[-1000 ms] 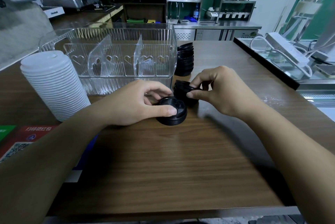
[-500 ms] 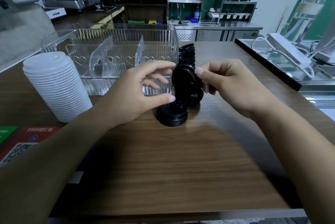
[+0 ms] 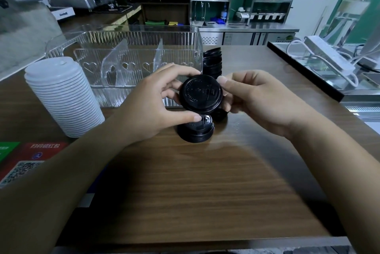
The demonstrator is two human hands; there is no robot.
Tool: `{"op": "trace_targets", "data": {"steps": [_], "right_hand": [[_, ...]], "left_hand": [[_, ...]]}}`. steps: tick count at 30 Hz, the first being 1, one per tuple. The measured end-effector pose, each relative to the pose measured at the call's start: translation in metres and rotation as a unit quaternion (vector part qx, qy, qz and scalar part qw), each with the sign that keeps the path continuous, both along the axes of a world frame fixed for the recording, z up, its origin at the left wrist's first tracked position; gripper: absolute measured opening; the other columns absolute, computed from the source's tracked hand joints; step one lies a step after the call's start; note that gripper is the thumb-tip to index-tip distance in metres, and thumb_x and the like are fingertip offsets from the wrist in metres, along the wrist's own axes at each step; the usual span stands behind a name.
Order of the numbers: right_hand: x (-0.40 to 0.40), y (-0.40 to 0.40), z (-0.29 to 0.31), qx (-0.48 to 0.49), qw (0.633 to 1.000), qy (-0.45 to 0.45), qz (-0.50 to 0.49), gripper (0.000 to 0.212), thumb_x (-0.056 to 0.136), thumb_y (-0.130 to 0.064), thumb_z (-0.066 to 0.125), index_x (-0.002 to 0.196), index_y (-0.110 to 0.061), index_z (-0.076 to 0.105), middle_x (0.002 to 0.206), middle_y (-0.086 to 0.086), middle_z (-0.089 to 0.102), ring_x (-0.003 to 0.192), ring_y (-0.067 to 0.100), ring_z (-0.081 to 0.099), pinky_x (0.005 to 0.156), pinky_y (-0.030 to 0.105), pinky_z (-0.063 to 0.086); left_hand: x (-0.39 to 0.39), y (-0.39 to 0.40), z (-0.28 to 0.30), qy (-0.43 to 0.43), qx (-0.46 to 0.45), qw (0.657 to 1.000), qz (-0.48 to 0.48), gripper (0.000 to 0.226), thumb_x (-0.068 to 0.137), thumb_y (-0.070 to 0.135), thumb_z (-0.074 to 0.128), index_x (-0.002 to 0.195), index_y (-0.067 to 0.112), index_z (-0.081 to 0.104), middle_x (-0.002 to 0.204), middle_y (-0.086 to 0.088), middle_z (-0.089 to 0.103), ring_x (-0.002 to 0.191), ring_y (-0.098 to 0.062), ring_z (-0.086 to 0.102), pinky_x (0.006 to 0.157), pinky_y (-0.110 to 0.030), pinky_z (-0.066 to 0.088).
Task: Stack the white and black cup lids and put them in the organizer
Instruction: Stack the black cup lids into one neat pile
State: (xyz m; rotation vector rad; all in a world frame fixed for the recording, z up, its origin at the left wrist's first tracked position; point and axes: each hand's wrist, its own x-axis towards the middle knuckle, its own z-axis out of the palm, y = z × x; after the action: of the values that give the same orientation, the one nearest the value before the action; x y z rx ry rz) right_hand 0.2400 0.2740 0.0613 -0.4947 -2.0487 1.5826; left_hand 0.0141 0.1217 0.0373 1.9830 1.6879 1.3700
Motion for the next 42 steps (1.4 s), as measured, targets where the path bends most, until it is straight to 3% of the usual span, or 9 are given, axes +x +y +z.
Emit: {"op": "trace_targets", "data": {"steps": [2, 4, 9, 16, 20, 23, 33, 38, 42], "right_hand": [[0.002, 0.000, 0.002, 0.142, 0.987, 0.000, -0.071, 0.018, 0.107, -0.030, 0.073, 0.108, -0.013, 0.080, 0.088, -0.008, 0.078, 0.069, 0.013, 0.065, 0.064, 0.020, 0.048], [0.004, -0.001, 0.003, 0.230, 0.970, 0.002, -0.084, 0.031, 0.097, -0.037, 0.084, 0.124, -0.022, 0.080, 0.105, -0.011, 0.081, 0.076, 0.009, 0.070, 0.070, 0.018, 0.052], [0.005, -0.003, -0.001, 0.376, 0.923, -0.028, -0.083, 0.047, 0.086, -0.047, 0.091, 0.128, -0.030, 0.080, 0.099, -0.037, 0.070, 0.095, -0.001, 0.064, 0.082, 0.007, 0.041], [0.003, -0.002, -0.001, 0.374, 0.924, -0.049, -0.068, 0.042, 0.082, -0.051, 0.093, 0.118, -0.033, 0.084, 0.105, -0.025, 0.079, 0.097, 0.009, 0.069, 0.077, 0.014, 0.046], [0.006, -0.001, -0.001, 0.375, 0.924, -0.061, -0.048, 0.044, 0.078, -0.047, 0.096, 0.117, -0.031, 0.085, 0.094, -0.033, 0.074, 0.090, 0.000, 0.067, 0.075, 0.008, 0.044], [0.007, -0.001, -0.002, 0.383, 0.920, -0.072, -0.033, 0.049, 0.076, -0.045, 0.098, 0.118, -0.025, 0.085, 0.096, -0.027, 0.074, 0.088, -0.002, 0.066, 0.077, 0.007, 0.044], [0.001, 0.002, -0.011, 0.419, 0.904, -0.083, -0.007, 0.044, 0.081, -0.053, 0.093, 0.116, -0.027, 0.085, 0.110, -0.016, 0.080, 0.101, 0.008, 0.068, 0.088, 0.025, 0.053], [0.000, 0.006, -0.014, 0.428, 0.899, -0.088, -0.011, 0.041, 0.081, -0.051, 0.094, 0.113, -0.028, 0.086, 0.114, -0.017, 0.079, 0.107, 0.003, 0.062, 0.090, 0.018, 0.048], [-0.001, 0.005, -0.015, 0.422, 0.902, -0.089, -0.012, 0.038, 0.080, -0.047, 0.096, 0.110, -0.025, 0.086, 0.109, -0.015, 0.080, 0.096, 0.006, 0.067, 0.084, 0.015, 0.049]], "left_hand": [[-0.002, 0.000, 0.000, -0.007, -0.006, 1.000, 0.014, 0.077, 0.079, 0.019, 0.107, 0.146, 0.026, 0.070, 0.139, 0.004, 0.074, 0.124, -0.023, 0.076, 0.102, -0.047, 0.066], [-0.005, 0.000, 0.001, -0.008, -0.018, 0.999, 0.029, 0.075, 0.077, 0.025, 0.108, 0.142, 0.028, 0.071, 0.135, 0.007, 0.076, 0.122, -0.021, 0.076, 0.098, -0.052, 0.066], [-0.005, -0.001, 0.002, -0.021, -0.044, 0.998, 0.035, 0.069, 0.076, 0.031, 0.108, 0.136, 0.029, 0.075, 0.122, 0.011, 0.080, 0.115, -0.019, 0.078, 0.095, -0.056, 0.066], [-0.007, -0.003, 0.007, -0.026, -0.090, 0.996, 0.012, 0.064, 0.079, 0.031, 0.104, 0.137, 0.027, 0.078, 0.125, 0.008, 0.083, 0.116, -0.013, 0.079, 0.102, -0.053, 0.065], [-0.009, -0.005, 0.008, 0.015, -0.116, 0.993, 0.024, 0.058, 0.080, 0.040, 0.104, 0.132, 0.036, 0.080, 0.122, 0.014, 0.082, 0.109, -0.010, 0.077, 0.098, -0.057, 0.063], [-0.008, -0.005, 0.008, 0.037, -0.145, 0.988, 0.030, 0.055, 0.077, 0.046, 0.105, 0.126, 0.041, 0.080, 0.118, 0.020, 0.079, 0.104, -0.004, 0.074, 0.098, -0.056, 0.063], [-0.009, -0.005, 0.005, 0.071, -0.192, 0.978, 0.045, 0.054, 0.075, 0.054, 0.105, 0.121, 0.044, 0.078, 0.119, 0.024, 0.076, 0.115, -0.001, 0.071, 0.100, -0.044, 0.063], [-0.008, -0.005, 0.005, 0.085, -0.207, 0.974, 0.048, 0.053, 0.076, 0.056, 0.103, 0.121, 0.047, 0.077, 0.118, 0.035, 0.072, 0.112, 0.007, 0.068, 0.097, -0.033, 0.062], [-0.007, -0.005, 0.005, 0.088, -0.211, 0.972, 0.049, 0.053, 0.076, 0.057, 0.102, 0.121, 0.046, 0.077, 0.117, 0.037, 0.070, 0.105, 0.008, 0.069, 0.091, -0.026, 0.061]]}}
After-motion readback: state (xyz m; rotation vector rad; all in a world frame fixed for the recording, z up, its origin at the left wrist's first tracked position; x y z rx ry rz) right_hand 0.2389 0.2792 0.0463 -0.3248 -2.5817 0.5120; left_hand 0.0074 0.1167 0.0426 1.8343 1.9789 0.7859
